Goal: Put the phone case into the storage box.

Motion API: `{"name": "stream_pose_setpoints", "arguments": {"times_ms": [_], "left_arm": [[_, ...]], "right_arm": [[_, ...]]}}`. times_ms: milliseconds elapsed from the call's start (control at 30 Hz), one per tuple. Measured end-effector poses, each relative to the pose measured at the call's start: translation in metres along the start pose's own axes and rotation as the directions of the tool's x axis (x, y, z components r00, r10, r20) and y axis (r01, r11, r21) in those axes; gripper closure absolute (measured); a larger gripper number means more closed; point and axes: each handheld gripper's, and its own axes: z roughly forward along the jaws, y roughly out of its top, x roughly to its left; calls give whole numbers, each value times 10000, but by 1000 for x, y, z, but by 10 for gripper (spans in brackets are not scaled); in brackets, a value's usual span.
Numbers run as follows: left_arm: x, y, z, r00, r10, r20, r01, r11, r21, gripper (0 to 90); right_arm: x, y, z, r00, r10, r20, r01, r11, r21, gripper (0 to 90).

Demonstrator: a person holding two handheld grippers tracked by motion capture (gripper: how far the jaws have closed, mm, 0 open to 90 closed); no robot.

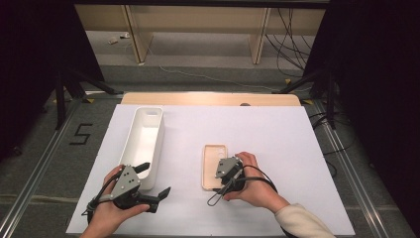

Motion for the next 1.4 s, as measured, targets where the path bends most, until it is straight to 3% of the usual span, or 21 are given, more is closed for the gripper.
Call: {"name": "stream_pose_setpoints", "arguments": {"times_ms": [667,1400], "left_arm": [[0,0,0,10000,5,-5,-5,10000,-19,4],[0,0,-1,10000,41,8,-41,10000,-40,4]], "right_arm": [[1,11,17,9967,-811,-73,813,9885,1271,242],[-2,19,20,9916,-1280,-177,1291,9756,1775,240]]}}
